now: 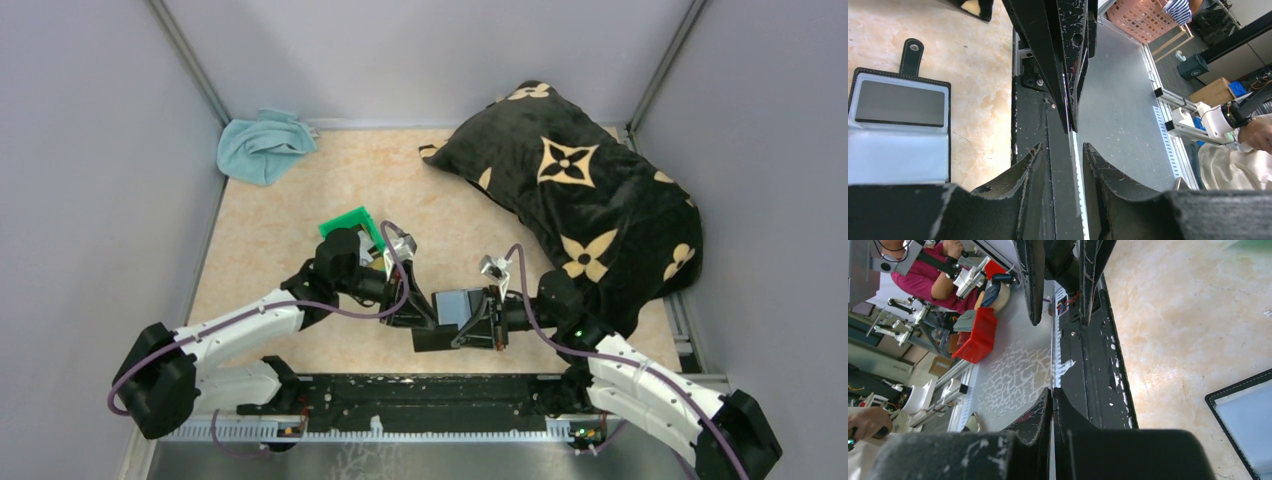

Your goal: Take the credit cards out of the card holder

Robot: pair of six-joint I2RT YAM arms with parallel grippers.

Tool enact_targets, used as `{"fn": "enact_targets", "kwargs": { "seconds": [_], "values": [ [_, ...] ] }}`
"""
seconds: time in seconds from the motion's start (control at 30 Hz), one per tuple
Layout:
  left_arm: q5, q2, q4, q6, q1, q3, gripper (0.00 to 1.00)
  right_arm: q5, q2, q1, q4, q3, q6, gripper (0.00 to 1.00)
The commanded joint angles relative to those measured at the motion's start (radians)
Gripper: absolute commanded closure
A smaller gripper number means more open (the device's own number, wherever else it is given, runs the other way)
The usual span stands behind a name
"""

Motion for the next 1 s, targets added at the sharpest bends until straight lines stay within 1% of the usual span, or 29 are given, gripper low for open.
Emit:
{"fn": "enact_targets", "kwargs": {
  "seconds": [0.0,0.07,0.3,0.4,0.47,0.57,0.67,0.87,0.9,0.97],
  "values": [
    [0.017,0.012,-0.006,0.019,-0.006,0.038,0.61,0.003,-0.005,0.01,0.053,0.055,-0.019,1.0],
    [0.042,0.018,-0.007,0.015,-0.005,0.039,0.68,0.01,-0.002,0.01,0.045,0.059,-0.028,1.0],
    [0.064,0.016,-0.032,0.029,-0.024,0.038,0.99,0.026,0.022,0.01,0.045,0.069,-0.043,1.0],
    [0.054,0.016,-0.04,0.034,-0.027,0.036,1.0,0.03,0.03,0.01,0.046,0.072,-0.048,1.0],
    [0.015,0.014,-0.056,0.045,-0.027,0.036,1.0,0.038,0.031,0.01,0.042,0.072,-0.052,1.0],
    [-0.094,0.014,-0.117,0.068,-0.025,0.049,1.0,0.062,0.027,0.01,0.04,0.071,-0.057,1.0],
    [-0.196,0.02,-0.188,0.082,-0.01,0.064,1.0,0.118,0.013,0.01,0.02,0.071,-0.066,1.0],
    [-0.182,0.011,-0.178,0.069,0.02,0.047,1.0,0.152,-0.001,0.009,0.015,0.072,-0.073,1.0],
    [-0.185,0.007,-0.178,0.068,0.021,0.046,1.0,0.16,-0.003,0.01,0.012,0.071,-0.074,0.96],
    [-0.191,-0.001,-0.177,0.067,0.025,0.044,1.0,0.184,-0.009,0.01,0.008,0.067,-0.076,0.79]
  ]
}}
